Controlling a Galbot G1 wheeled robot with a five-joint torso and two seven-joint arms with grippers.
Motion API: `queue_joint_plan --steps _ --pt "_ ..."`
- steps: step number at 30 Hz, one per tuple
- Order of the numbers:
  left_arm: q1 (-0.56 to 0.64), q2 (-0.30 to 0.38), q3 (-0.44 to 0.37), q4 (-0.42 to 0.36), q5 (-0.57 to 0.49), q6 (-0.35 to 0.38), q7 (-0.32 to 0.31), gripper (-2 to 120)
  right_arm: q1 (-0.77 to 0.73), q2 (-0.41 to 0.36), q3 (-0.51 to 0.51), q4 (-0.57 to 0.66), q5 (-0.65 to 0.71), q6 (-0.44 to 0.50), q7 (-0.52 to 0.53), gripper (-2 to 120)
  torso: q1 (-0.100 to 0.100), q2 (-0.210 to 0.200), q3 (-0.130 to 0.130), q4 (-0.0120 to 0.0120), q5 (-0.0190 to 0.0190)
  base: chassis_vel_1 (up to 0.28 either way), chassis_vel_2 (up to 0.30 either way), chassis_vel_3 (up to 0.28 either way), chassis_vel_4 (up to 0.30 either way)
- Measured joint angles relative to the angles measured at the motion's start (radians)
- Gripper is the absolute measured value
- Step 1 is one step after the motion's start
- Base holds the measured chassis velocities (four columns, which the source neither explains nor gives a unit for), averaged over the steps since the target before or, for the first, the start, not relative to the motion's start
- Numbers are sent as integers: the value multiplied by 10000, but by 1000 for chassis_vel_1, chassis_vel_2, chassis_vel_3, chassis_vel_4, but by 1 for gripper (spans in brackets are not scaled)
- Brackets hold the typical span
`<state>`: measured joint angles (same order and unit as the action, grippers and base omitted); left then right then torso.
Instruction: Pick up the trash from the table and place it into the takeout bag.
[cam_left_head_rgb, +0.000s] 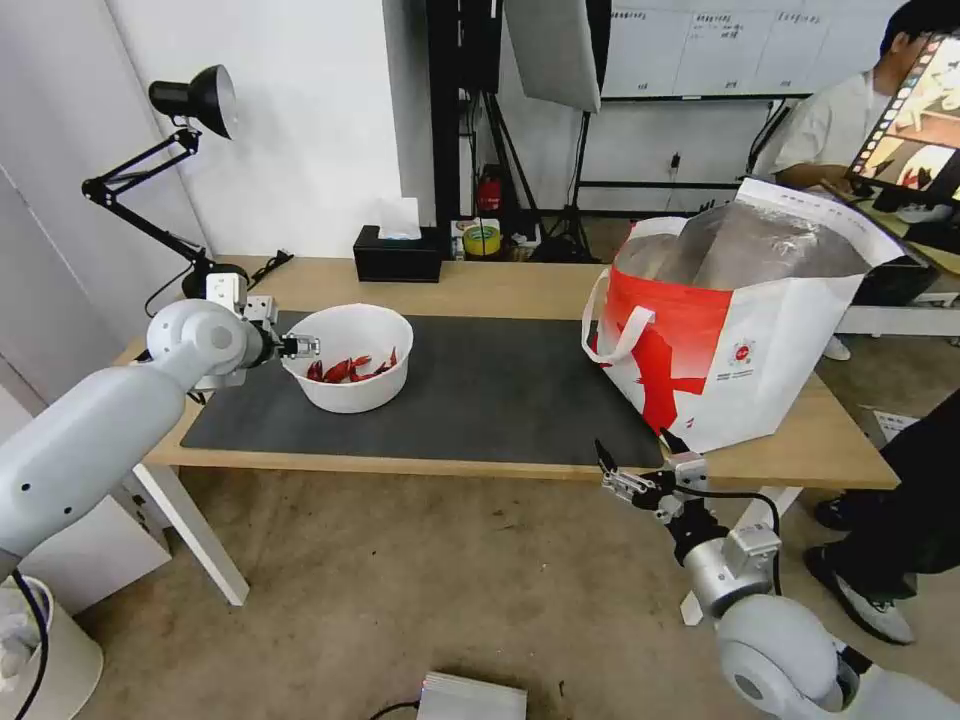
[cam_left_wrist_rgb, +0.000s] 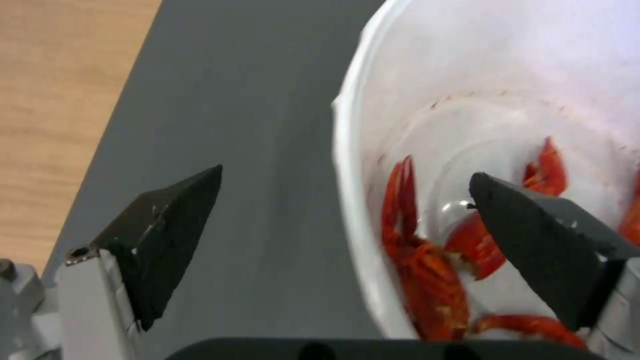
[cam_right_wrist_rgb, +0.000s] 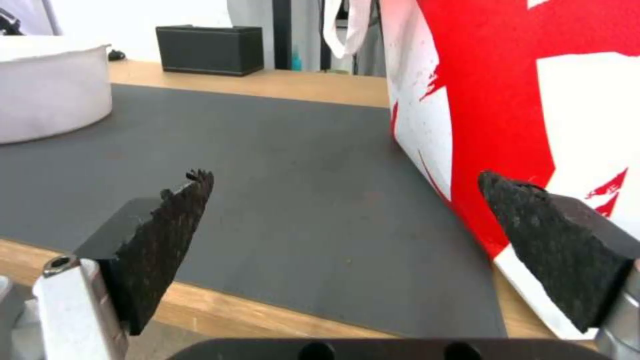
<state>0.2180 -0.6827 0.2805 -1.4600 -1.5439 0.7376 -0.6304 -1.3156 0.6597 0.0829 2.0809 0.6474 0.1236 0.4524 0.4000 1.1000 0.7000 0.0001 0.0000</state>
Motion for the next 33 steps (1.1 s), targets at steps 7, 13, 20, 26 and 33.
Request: queue_joint_plan --steps 7,13,20,26,33 --pt "69 -82 63 2 -282 -8 -464 100 0 0 0 0 0 0 0 100 0 0 0 -2 0 0 0 0 0" --pt "86 -160 42 53 -496 -16 -623 100 0 0 0 0 0 0 0 100 0 0 0 -1 0 0 0 0 0" --pt "108 -364 8 115 -759 -41 -927 80 0 0 0 0 0 0 1 100 -2 1 -1 0 3 0 0 0 0" --pt "144 -490 50 138 -917 -32 -1284 57 0 0 0 0 0 0 0 100 -1 0 0 -2 -1 0 0 0 0" --pt "10 -546 165 158 -1046 -31 -1469 31 0 0 0 0 0 0 1 100 -1 0 0 -1 0 0 0 0 0"
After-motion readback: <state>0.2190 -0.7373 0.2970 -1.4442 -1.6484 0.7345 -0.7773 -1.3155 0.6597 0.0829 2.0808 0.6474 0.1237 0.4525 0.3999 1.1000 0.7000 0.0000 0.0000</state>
